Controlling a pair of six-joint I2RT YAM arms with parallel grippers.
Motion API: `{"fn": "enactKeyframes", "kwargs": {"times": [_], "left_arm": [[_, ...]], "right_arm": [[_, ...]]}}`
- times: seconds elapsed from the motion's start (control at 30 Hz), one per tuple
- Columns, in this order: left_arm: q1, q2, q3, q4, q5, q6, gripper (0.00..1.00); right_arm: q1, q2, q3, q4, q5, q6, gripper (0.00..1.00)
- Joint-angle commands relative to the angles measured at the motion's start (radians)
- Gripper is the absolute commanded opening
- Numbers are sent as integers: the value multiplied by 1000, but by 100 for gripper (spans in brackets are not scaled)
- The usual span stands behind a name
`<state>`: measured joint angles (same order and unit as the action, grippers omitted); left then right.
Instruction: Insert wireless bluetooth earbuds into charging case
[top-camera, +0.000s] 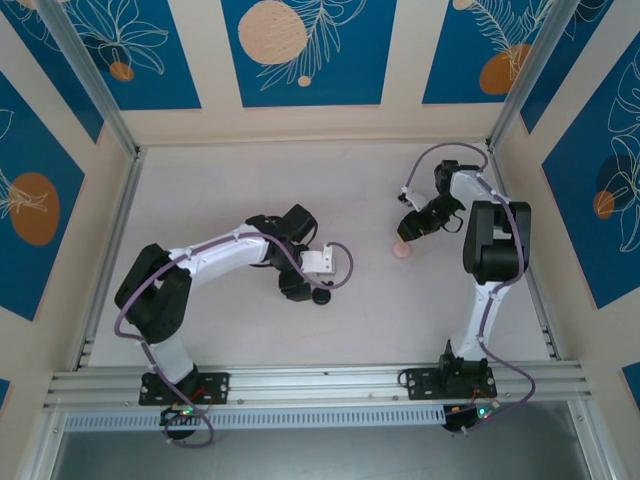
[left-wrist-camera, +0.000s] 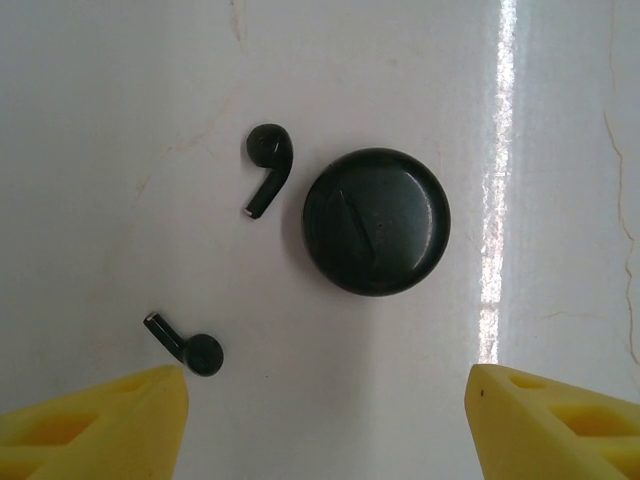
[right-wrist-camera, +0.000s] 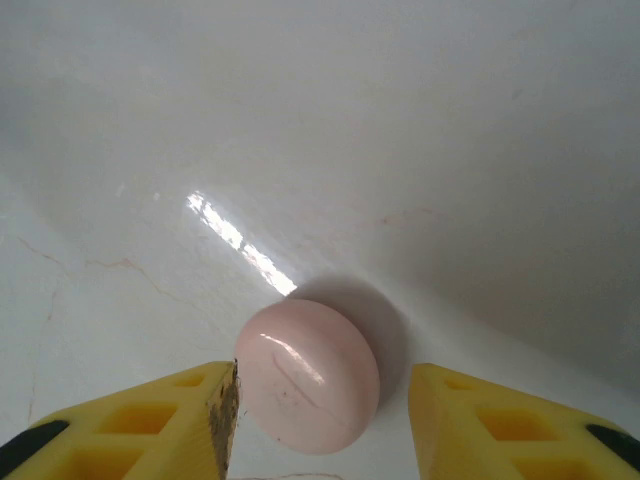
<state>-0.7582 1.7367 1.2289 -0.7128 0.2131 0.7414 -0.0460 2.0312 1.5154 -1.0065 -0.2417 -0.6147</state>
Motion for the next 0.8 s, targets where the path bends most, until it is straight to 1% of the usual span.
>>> {"fn": "enactKeyframes", "kwargs": {"times": [0.0,0.1,0.17,0.23,0.33,0.47,0.53,0.67,0.77], "left_arm": [[-18,0,1,12,33,27,72],[-35,15,6,19,16,37,72],[-43,29,7,28,14,53,71],[-51,50,20,30,16,64,71],[-59,82,40,42,8,39,71],[-85,116,49,48,-57,7,70],[-96,125,48,43,-67,-8,70],[-110,128,44,38,-74,-59,70],[-122,144,64,15,-121,-132,68]], "right_arm": [[8,-111,-45,88,-82,53,50],[5,-232,-120,208,-174,138,51],[5,-324,-202,324,-229,215,51],[7,-423,-305,457,-312,311,51],[23,-535,-427,574,-377,423,51],[40,-639,-540,640,-362,526,52],[41,-678,-580,651,-343,566,54],[43,-717,-615,657,-320,633,56],[44,-737,-616,649,-304,692,57]]}}
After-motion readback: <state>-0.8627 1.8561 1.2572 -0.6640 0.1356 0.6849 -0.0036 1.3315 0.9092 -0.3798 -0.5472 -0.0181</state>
